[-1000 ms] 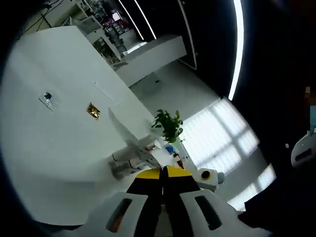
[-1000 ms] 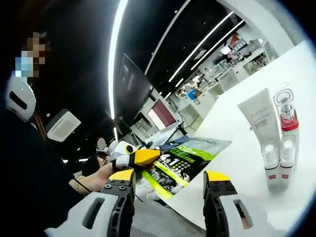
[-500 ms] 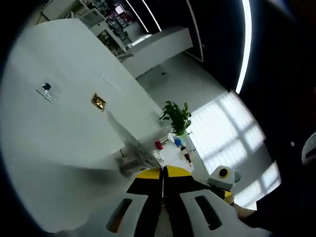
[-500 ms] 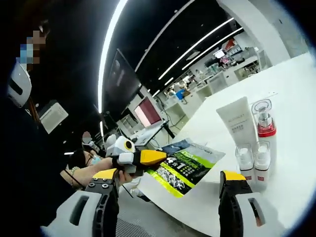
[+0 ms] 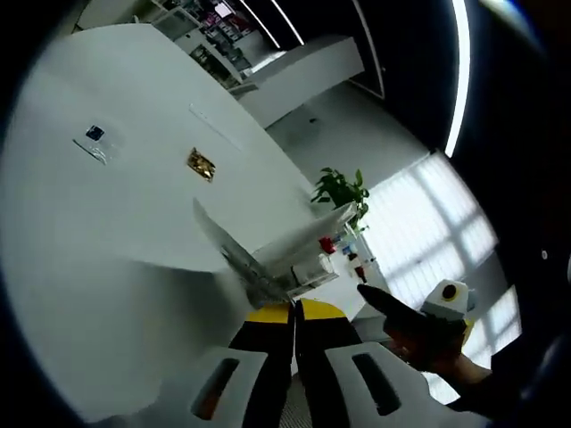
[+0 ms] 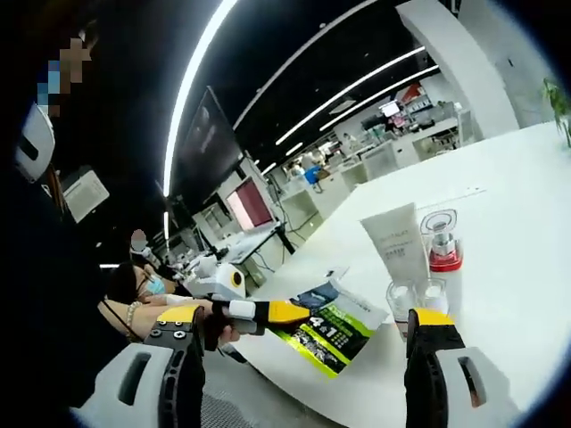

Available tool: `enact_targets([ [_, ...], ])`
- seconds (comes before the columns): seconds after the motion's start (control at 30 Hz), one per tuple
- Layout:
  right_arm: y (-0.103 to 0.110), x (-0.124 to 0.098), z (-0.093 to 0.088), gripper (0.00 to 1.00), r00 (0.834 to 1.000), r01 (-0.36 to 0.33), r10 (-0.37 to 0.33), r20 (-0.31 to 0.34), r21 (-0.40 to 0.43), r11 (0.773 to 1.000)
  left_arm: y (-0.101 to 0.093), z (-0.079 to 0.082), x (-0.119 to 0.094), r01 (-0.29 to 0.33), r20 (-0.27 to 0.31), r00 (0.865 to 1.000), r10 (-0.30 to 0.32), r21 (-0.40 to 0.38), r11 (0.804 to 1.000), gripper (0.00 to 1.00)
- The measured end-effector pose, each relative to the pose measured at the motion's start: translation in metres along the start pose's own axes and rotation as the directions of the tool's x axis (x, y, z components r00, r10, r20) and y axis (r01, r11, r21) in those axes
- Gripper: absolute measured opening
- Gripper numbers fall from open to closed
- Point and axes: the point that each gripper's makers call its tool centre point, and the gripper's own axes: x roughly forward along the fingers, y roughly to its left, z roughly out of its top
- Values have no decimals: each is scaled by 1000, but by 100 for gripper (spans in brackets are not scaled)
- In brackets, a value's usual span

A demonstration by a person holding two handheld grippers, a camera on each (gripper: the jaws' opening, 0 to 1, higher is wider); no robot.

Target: Arrange the skincare products in the storage area until every visible bottle or jar stands upright without overlapping.

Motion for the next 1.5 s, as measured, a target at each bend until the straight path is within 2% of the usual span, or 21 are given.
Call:
enact_targets([
  [0.33, -10, -10, 8, 99, 999, 43, -43, 20, -6, 999, 17, -4, 13, -31, 0, 1000, 31, -1, 1000, 0],
  [0.43, -11, -12, 8, 99, 998, 51, -51, 22, -6, 999, 27, -9, 17, -75, -16, 997, 75, -1, 997, 0],
  [0.57, -11, -14, 7, 99, 998, 60, -60, 26, -4, 998, 45, -21, 20, -167, -68, 984, 167, 6, 986, 0],
  [0.73, -13, -17, 5, 99, 997, 71, -71, 24, 0, 997, 50, -26, 22, -192, -78, 978, 192, 5, 981, 1],
  [0.8, -13, -18, 5, 99, 997, 74, -74, 24, -1, 997, 55, -28, 21, -227, -83, 970, 228, 22, 974, 5],
  [0.9, -14, -18, 6, 99, 997, 75, -75, 28, 4, 997, 64, -29, 21, -264, -91, 960, 267, 44, 964, 16],
  [1.3, -15, -16, 5, 99, 997, 71, -72, 28, 11, 997, 83, -26, 16, -317, -114, 935, 337, 166, 934, 27],
  [1.5, -16, -18, 5, 99, 997, 73, -74, 28, 13, 997, 88, -26, 12, -336, -120, 920, 372, 244, 910, 30],
])
